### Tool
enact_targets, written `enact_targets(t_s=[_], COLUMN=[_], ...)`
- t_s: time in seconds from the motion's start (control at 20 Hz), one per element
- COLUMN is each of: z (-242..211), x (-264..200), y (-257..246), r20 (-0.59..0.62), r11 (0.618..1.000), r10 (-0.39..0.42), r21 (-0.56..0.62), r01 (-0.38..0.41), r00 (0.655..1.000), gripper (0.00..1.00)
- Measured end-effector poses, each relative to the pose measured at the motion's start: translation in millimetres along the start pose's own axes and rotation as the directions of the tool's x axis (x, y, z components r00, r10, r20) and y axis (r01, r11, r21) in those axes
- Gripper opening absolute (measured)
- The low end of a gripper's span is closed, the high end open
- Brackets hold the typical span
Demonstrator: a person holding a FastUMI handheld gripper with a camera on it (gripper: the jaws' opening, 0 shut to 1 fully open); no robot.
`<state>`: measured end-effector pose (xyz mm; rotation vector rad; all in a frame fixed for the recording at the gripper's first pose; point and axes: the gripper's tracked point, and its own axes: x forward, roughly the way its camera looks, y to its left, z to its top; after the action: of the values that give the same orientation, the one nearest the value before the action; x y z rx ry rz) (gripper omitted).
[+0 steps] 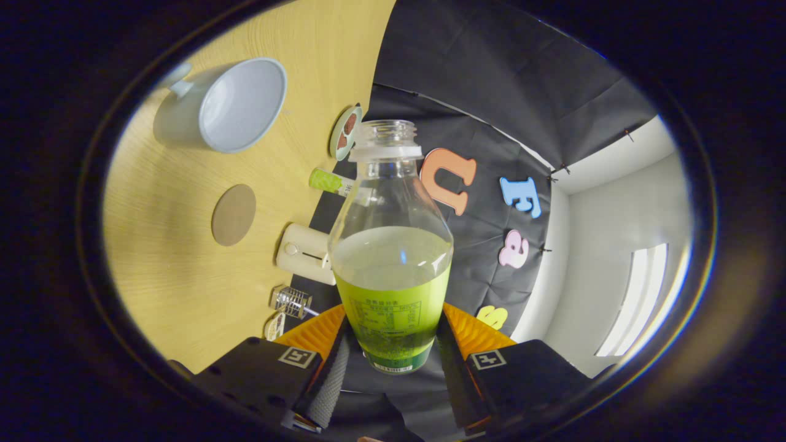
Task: Take the bottle from table, then pour the juice into the cup, finally place the bottle on the coaster
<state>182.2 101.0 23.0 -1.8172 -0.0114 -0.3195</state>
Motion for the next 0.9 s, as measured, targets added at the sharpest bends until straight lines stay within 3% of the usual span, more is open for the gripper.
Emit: enact_targets(t_s=[0.15, 0.3, 0.5, 0.65, 0.9], z=[-4, -2, 7, 11, 7], x=[0, -7, -13, -19, -26], y=[20, 33, 60, 70, 65], r20=[-0.02, -0.014, 0.016, 0.056, 0.117], r11=[0.989, 0.945, 0.829, 0.718, 0.552], r10=[0.096, 0.187, 0.322, 0.391, 0.422], r21=[0.117, 0.275, 0.478, 0.606, 0.753], r01=[-0.093, -0.176, -0.29, -0.343, -0.357], r00=[0.995, 0.982, 0.947, 0.919, 0.899], gripper=[0.77, 0.77, 0.77, 0.77, 0.77])
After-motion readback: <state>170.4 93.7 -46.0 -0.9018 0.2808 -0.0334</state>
